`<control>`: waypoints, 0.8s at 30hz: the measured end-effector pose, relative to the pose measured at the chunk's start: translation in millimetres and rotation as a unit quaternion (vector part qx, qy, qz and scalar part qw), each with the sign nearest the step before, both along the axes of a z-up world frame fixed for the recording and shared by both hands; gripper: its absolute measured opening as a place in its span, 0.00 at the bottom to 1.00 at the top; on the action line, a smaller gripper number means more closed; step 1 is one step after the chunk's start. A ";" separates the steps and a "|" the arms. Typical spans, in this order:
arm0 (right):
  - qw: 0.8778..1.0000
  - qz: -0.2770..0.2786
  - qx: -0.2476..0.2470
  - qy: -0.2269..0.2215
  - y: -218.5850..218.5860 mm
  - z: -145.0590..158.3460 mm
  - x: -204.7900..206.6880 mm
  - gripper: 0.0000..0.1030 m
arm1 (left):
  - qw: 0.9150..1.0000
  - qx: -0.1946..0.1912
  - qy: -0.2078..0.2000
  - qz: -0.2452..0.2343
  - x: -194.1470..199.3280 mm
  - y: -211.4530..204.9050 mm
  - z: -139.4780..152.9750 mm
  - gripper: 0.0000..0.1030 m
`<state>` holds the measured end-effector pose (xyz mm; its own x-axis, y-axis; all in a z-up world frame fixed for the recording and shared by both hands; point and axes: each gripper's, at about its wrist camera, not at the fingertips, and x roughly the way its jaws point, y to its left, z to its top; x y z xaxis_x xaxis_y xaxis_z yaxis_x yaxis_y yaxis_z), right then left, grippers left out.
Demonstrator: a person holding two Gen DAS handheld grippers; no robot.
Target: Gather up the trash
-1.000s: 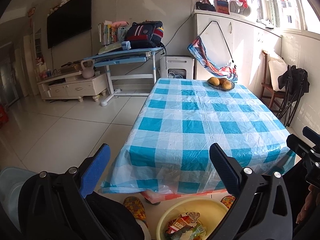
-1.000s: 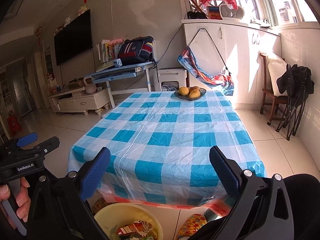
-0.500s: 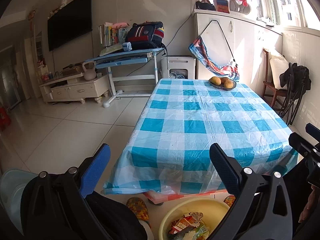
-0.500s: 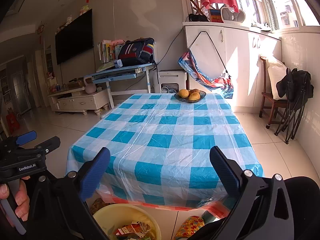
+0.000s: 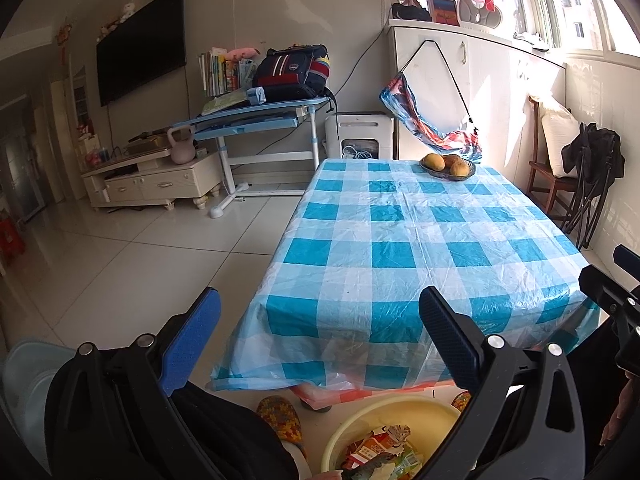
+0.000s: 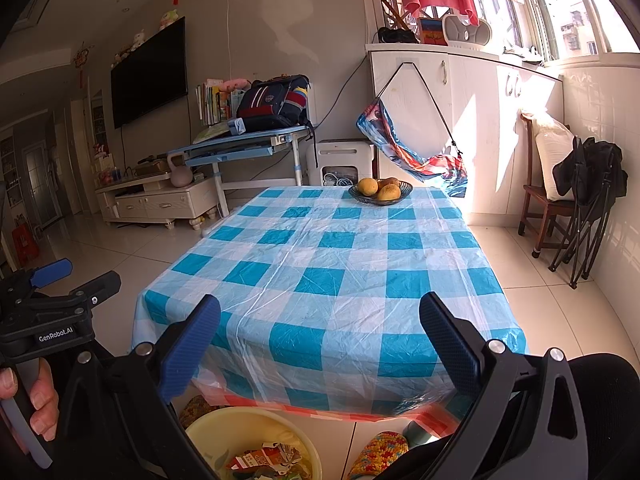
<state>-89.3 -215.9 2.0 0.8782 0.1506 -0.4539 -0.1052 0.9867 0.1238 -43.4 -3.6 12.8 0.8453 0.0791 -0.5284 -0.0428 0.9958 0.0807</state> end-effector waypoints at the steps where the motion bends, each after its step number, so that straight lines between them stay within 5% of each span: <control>1: 1.000 0.000 0.000 0.000 -0.2 -0.1 0.1 0.93 | 1.000 0.001 0.000 0.000 0.4 1.3 -0.1 0.93; 24: 1.000 0.001 0.005 -0.001 -4.2 0.4 2.0 0.93 | 1.000 0.018 0.002 -0.004 0.5 2.9 0.8 0.93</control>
<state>-87.3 -220.1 2.5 0.8783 0.1571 -0.4515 -0.1077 0.9852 0.1333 -42.9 -0.6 13.5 0.8435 0.0909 -0.5294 -0.0333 0.9925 0.1174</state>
